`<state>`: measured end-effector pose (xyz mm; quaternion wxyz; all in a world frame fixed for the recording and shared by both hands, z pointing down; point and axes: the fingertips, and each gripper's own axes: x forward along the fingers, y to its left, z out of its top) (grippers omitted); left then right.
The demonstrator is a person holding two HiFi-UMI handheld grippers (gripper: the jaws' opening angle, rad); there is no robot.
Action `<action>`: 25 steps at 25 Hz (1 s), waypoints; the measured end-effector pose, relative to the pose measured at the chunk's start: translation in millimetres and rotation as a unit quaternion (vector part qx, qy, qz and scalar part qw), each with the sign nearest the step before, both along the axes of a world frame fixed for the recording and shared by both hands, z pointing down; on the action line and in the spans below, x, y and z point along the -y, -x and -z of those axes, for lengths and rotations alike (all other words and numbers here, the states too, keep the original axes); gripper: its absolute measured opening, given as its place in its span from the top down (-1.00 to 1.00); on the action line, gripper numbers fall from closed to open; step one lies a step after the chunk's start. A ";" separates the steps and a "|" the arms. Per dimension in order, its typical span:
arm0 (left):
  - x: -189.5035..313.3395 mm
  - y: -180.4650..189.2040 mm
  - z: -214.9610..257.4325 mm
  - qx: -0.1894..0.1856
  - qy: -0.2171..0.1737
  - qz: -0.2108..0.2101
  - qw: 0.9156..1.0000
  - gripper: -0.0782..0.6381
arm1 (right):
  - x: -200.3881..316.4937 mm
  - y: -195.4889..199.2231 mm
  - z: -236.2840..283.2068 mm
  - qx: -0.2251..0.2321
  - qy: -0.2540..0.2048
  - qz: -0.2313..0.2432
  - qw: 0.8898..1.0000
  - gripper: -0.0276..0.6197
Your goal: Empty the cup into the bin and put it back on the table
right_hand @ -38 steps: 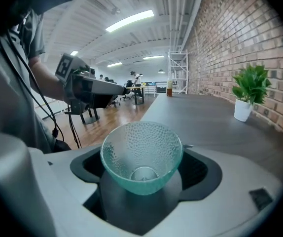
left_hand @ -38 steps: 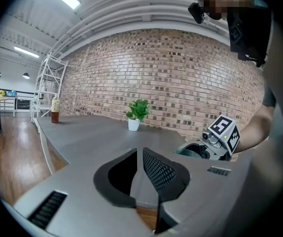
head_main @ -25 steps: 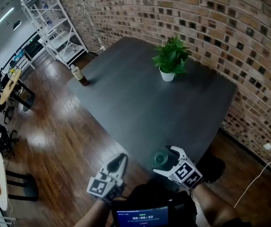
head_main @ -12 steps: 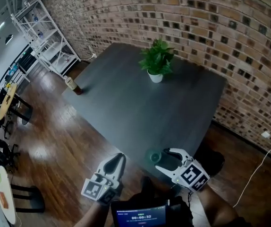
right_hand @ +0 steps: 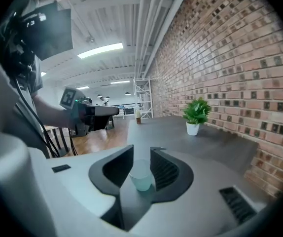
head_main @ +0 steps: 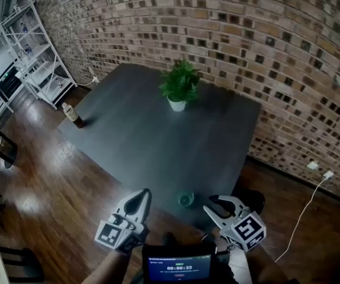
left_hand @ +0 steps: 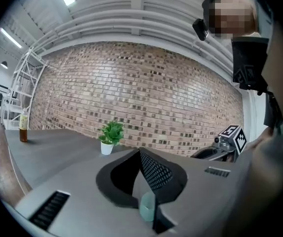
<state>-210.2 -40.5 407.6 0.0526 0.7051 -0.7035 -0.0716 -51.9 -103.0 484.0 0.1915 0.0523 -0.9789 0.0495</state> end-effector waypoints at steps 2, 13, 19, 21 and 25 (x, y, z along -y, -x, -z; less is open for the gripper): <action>-1.9 -0.1 1.1 -0.003 -0.001 -0.006 1.000 0.77 | 2.9 -6.4 6.8 0.004 -0.010 -0.024 1.000 0.89; -8.8 6.8 -5.6 -0.024 -0.001 -0.015 1.000 0.77 | 8.5 -17.8 39.8 0.033 -0.020 -0.089 0.995 0.91; -8.2 6.7 -5.0 -0.026 -0.003 -0.019 0.999 0.77 | 6.3 -14.5 43.8 0.031 -0.021 -0.090 0.995 0.91; -8.6 9.1 -3.6 -0.024 -0.002 -0.017 1.000 0.77 | 7.7 -13.0 45.4 0.033 -0.023 -0.090 0.995 0.91; -9.2 12.5 -2.1 -0.024 0.001 -0.013 1.000 0.77 | 10.7 -13.5 46.7 0.035 -0.023 -0.093 0.995 0.91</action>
